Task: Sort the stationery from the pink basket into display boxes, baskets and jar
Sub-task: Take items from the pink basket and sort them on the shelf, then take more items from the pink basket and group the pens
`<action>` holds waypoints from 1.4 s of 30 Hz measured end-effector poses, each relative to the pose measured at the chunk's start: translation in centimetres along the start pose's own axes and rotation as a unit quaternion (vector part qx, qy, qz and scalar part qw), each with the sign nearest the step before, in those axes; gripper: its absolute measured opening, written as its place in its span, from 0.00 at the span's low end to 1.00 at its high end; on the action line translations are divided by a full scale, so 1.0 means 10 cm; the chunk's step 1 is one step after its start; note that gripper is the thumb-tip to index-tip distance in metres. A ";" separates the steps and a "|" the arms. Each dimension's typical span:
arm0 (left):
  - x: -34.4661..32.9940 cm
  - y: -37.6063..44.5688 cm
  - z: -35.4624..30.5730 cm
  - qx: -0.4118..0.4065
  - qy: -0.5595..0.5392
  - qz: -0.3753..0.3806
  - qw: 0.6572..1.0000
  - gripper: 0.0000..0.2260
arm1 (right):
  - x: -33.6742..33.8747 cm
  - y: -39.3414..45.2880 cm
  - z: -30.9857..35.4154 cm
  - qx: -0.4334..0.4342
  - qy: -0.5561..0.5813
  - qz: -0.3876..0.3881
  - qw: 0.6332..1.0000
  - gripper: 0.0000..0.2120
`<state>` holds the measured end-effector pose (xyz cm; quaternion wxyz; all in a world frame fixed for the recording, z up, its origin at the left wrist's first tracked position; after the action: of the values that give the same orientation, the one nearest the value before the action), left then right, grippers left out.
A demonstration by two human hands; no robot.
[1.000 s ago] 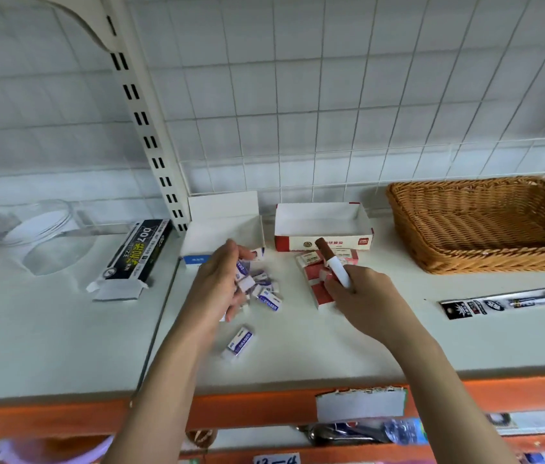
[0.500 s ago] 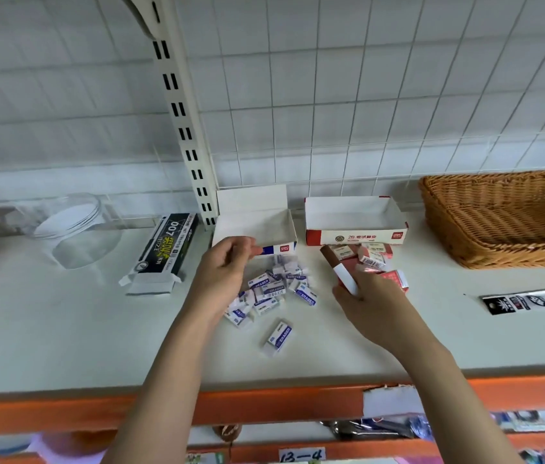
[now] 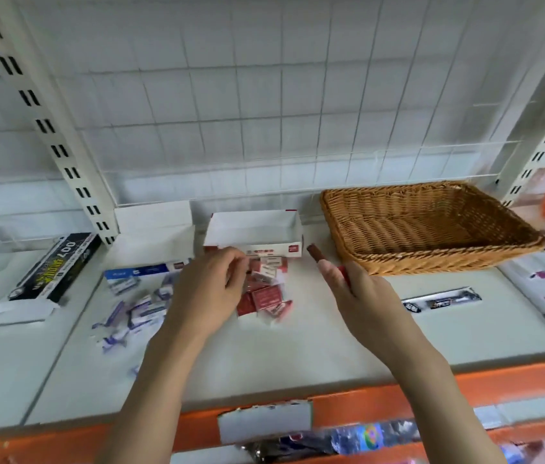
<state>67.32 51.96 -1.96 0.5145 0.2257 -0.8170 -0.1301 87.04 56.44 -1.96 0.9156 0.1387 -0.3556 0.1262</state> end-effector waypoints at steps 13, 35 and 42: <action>-1.63 -0.03 -2.30 -0.024 -0.130 0.080 0.988 0.05 | 2.07 0.26 -1.96 -0.040 -0.031 -0.026 0.998 0.04; -1.30 -0.16 -1.93 0.032 -0.060 0.135 0.988 0.05 | 1.74 0.17 -2.02 -0.078 -0.214 -0.171 0.959 0.11; -0.47 -0.62 -0.77 0.061 -0.077 0.093 0.991 0.05 | 0.59 -0.21 -0.99 -0.011 -0.134 -0.159 0.978 0.06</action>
<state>77.43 49.16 -5.02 0.4453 0.1694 -0.8779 -0.0484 98.04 58.66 -5.30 0.8696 0.1994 -0.4496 -0.0444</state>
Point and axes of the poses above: each hand's wrist, its own y-axis towards the middle knuckle, its own x-axis out of the back of the hand, z = x × y, the point moved 4 cm from there along y, towards the middle knuckle, and after that the axes turned 2 degrees about -x, right-handed, at the moved point
